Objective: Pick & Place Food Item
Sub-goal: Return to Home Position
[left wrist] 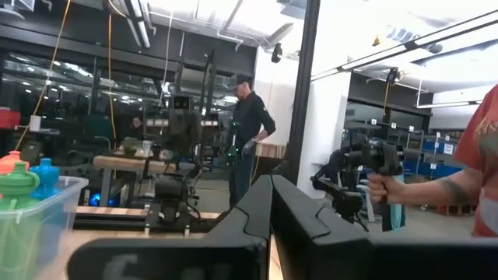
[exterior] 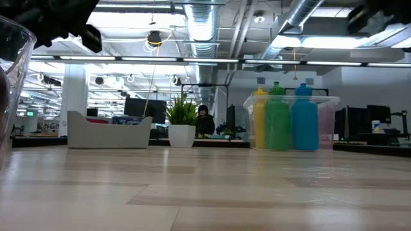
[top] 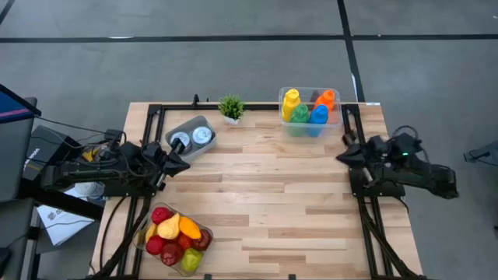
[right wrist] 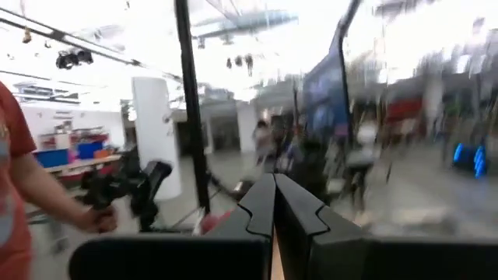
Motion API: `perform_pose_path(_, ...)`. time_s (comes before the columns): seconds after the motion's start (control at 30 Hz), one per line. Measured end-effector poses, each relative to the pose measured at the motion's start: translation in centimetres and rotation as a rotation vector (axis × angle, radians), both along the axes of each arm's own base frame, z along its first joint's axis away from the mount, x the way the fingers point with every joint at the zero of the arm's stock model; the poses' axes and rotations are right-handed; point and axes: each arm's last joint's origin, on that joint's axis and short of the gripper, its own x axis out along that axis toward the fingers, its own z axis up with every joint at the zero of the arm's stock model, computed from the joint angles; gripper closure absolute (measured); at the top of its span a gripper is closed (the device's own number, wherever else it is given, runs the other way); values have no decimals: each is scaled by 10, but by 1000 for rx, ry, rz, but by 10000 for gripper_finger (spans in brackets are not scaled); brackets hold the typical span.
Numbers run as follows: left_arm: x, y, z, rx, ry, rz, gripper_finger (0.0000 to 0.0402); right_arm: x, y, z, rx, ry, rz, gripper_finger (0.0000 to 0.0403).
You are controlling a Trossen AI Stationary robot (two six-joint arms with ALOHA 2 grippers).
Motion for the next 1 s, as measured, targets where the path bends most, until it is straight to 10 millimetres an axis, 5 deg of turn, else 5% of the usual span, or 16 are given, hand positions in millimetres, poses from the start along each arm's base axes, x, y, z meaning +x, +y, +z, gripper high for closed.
perform_pose_path(0.2,1,0,-1,0,10,3,402,-2,2,-4,-102,3,-31,403)
perform_pose_path(0.67,5,2,-8,5,83,12,401,25,-3,-82,-45,143,5,403)
perform_pose_path(1.0,7,2,-14,-29,154,9,401,27,-7,-91,-75,229,-38,403)
